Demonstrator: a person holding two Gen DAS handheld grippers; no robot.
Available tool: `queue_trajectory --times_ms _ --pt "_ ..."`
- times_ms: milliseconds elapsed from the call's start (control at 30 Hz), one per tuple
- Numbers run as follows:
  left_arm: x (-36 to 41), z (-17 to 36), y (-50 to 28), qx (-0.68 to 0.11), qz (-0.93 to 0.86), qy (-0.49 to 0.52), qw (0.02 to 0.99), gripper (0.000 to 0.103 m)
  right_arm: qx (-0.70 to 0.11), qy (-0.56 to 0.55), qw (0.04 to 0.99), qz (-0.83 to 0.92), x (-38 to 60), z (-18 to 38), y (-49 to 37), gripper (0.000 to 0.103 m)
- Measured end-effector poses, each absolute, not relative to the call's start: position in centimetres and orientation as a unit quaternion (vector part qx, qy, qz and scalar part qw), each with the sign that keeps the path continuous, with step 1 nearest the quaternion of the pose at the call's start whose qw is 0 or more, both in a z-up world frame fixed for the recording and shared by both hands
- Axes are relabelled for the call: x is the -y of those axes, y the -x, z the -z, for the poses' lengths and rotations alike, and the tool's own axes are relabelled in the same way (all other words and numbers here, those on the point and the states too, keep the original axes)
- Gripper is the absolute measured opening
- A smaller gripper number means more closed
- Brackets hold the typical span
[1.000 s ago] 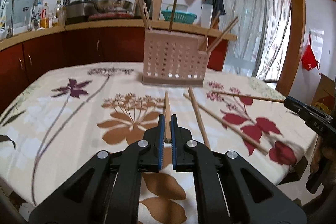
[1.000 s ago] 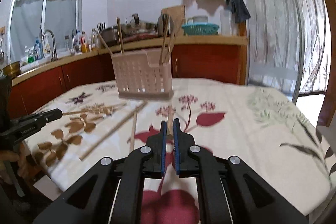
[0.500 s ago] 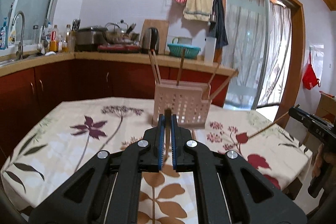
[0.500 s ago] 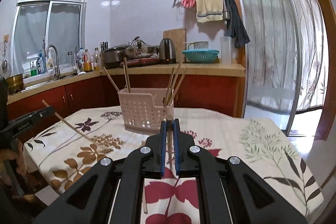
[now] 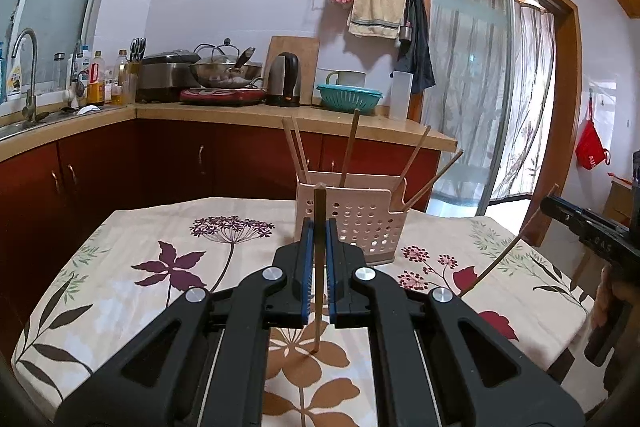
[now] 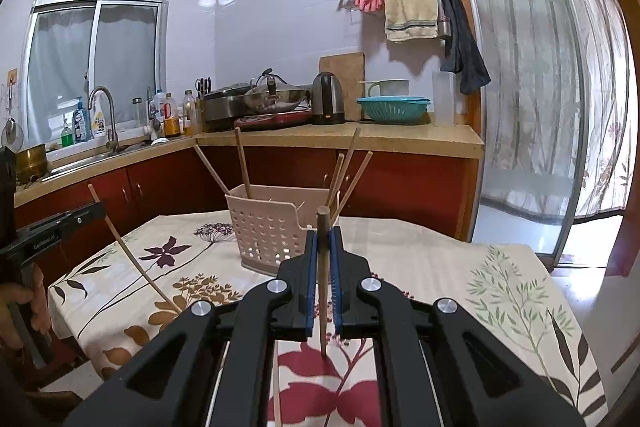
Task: Organize utensils
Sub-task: 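Lift the right tool's chopstick over the holder while the left tool carries its chopstick there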
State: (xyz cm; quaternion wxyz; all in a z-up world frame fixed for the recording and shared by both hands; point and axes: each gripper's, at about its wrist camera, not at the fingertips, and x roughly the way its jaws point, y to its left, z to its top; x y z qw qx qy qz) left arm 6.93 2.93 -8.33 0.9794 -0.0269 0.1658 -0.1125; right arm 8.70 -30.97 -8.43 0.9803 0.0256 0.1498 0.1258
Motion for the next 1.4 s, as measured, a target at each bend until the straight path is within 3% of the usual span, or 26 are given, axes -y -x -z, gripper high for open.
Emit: queue_trajectory --times_ms 800,1400 --pt "-2.8 5.3 -9.3 -0.166 0.141 0.031 0.976 0.006 -0.142 -0.037 0.98 -0.135 30.6 7.1 -10.9 0.007" --pt "-1.6 -3.4 -14.3 -0.038 0.142 0.016 0.989 0.006 -0.016 -0.046 0.983 -0.177 28.7 -1.6 -15.8 0.007"
